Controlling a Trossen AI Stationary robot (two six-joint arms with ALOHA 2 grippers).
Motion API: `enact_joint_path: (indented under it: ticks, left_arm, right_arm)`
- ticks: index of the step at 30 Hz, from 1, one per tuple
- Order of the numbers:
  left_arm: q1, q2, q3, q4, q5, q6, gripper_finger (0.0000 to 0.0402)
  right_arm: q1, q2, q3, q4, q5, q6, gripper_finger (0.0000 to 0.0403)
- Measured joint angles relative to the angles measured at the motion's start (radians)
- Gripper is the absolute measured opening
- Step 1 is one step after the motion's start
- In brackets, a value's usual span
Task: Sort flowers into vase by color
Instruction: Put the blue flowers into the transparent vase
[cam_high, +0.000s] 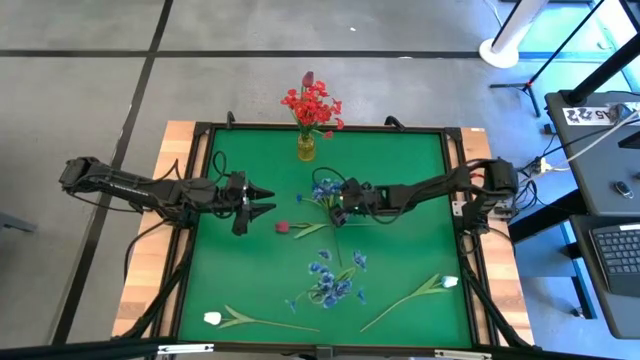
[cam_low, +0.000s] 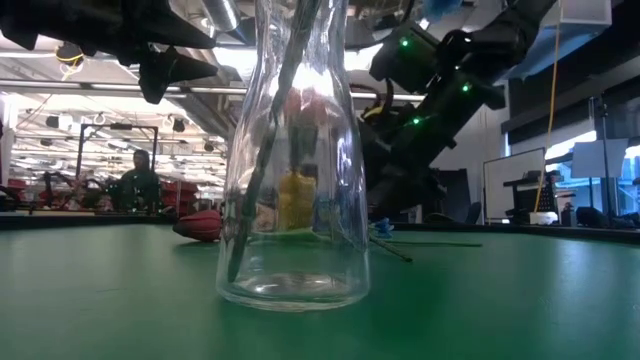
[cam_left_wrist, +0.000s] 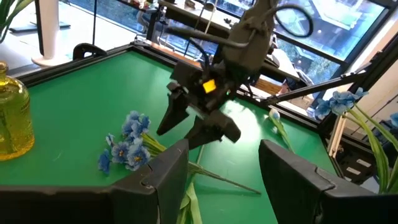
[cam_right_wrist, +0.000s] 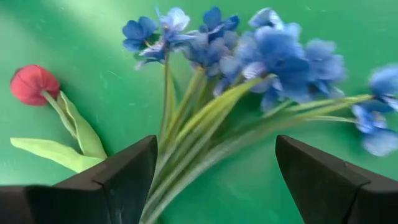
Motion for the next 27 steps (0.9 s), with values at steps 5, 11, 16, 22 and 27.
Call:
enact_joint_path:
  ticks: [5, 11, 16, 22, 27]
  left_arm:
    - [0.0, 0.0, 0.0, 0.0, -0.003, 0.0, 0.019]
    - [0.0, 0.0, 0.0, 0.001, -0.006, 0.0, 0.019]
    - [0.0, 0.0, 0.0, 0.0, -0.006, 0.0, 0.019]
    - [0.0, 0.0, 0.0, 0.0, -0.006, 0.0, 0.019]
    - [0.0, 0.0, 0.0, -0.002, -0.006, 0.0, 0.019]
  right_arm:
    - [0.0, 0.035, 0.001, 0.068, -0.012, 0.001, 0.0326]
    - [0.0, 0.087, 0.012, 0.099, -0.027, 0.001, 0.0326]
    - [0.001, 0.111, 0.031, 0.085, -0.02, -0.033, 0.0299]
    - [0.0, 0.091, 0.031, 0.068, -0.021, -0.063, 0.0189]
    - [0.0, 0.038, 0.031, 0.026, -0.021, -0.114, 0.0068]
